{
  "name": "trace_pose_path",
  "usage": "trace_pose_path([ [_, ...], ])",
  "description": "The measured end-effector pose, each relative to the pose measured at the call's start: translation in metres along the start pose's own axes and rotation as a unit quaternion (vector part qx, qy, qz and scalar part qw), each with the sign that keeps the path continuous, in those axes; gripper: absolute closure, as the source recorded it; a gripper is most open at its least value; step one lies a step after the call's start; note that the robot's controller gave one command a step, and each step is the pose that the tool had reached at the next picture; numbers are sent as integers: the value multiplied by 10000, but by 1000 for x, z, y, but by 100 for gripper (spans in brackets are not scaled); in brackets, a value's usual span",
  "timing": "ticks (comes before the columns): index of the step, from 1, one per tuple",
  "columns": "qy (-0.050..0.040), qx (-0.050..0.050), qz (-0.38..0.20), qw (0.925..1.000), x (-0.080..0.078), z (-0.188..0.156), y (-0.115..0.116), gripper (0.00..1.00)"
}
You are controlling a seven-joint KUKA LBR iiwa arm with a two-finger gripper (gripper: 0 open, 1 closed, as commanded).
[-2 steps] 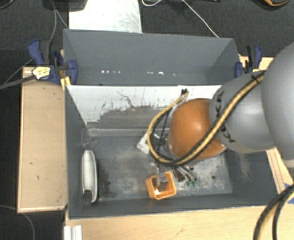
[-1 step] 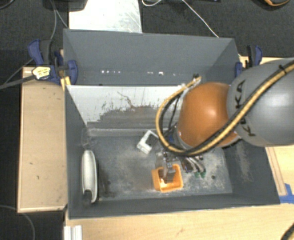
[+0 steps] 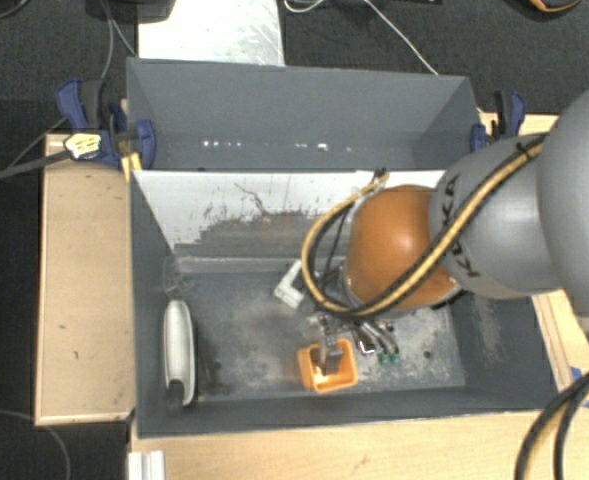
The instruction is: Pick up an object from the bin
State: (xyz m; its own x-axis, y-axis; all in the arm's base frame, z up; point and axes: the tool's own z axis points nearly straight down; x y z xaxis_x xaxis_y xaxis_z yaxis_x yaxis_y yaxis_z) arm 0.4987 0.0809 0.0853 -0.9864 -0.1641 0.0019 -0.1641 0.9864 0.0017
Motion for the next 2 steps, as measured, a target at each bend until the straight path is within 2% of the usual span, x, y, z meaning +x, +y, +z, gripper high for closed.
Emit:
trace_pose_path([
  [1,-33,-1,-8,10000,11,-102,-8,100],
  [2,-42,4,-328,9995,7,-162,-8,100],
])
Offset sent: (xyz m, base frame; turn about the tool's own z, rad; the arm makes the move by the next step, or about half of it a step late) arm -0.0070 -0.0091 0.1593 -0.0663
